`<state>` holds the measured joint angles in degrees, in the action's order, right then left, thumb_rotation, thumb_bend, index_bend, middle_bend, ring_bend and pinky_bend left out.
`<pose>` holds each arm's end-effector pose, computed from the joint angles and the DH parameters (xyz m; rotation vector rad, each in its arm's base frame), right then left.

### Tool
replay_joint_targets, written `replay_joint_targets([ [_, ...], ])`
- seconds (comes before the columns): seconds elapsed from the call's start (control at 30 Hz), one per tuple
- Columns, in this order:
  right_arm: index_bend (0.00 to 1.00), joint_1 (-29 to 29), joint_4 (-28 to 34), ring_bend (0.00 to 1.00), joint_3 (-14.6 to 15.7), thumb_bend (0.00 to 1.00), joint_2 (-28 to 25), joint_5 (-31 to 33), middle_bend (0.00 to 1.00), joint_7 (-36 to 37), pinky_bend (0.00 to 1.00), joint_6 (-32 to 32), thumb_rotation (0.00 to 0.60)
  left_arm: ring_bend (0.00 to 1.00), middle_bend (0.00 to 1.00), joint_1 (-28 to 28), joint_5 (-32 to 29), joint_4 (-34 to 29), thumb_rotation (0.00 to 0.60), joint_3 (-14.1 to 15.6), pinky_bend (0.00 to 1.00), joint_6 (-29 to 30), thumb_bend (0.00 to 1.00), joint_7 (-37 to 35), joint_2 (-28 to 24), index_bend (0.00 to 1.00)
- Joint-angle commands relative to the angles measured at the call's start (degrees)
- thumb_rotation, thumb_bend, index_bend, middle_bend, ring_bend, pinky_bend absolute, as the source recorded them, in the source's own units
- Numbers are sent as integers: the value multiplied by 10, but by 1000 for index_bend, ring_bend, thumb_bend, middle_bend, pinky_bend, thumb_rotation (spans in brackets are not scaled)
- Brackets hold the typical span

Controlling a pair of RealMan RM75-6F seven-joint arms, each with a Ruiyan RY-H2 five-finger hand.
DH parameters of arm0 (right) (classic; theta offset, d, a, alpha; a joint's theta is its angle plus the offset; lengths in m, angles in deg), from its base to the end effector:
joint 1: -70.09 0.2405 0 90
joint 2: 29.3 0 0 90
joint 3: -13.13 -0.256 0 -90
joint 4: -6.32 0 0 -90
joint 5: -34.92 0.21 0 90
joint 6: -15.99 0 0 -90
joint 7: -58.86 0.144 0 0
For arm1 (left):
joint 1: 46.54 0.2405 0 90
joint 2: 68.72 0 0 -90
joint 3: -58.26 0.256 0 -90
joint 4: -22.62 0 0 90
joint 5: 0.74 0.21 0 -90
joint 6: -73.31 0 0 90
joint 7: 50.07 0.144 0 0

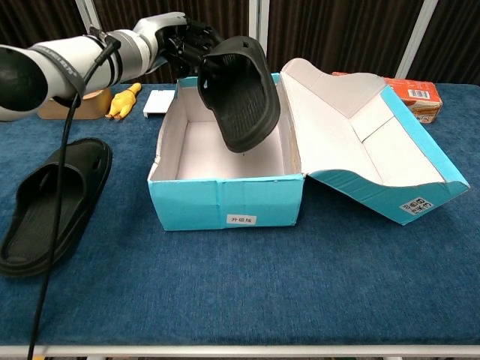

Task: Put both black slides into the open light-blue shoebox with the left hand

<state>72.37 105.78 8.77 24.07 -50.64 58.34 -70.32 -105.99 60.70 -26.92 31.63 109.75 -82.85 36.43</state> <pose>-0.3020 -0.1716 0.2125 1.3572 -0.8383 0.8530 -0.0795 0.4620 -0.0483 -1.4007 -1.7381 -1.4248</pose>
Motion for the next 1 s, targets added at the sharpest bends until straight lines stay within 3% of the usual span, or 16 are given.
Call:
replay_joint_targets([
  [0.03, 0, 0, 2, 0, 0, 87, -1, 1, 112, -2, 64, 0, 600, 670, 507, 0, 50, 40, 600, 19, 846, 50, 0, -32, 32, 506],
  [0.27, 0, 2, 8, 0, -1, 87, -2, 6, 112, -9, 64, 4, 600, 670, 508, 9, 134, 107, 600, 67, 838, 131, 0, -104, 72, 508],
  [0.53, 0, 0, 14, 0, -1, 87, -4, 8, 113, -15, 64, 1, 600, 651, 507, -1, 185, 210, 600, 110, 832, 176, 0, -106, 122, 508],
  [0.73, 0, -1, 15, 0, 0, 87, -4, 8, 114, -17, 64, 0, 600, 651, 507, -5, 186, 232, 600, 115, 831, 172, 0, -128, 142, 508],
  [1.0, 0, -3, 15, 0, 0, 87, -4, 10, 114, -17, 64, -2, 600, 651, 507, -21, 140, 182, 600, 83, 831, 84, 0, -172, 130, 504],
])
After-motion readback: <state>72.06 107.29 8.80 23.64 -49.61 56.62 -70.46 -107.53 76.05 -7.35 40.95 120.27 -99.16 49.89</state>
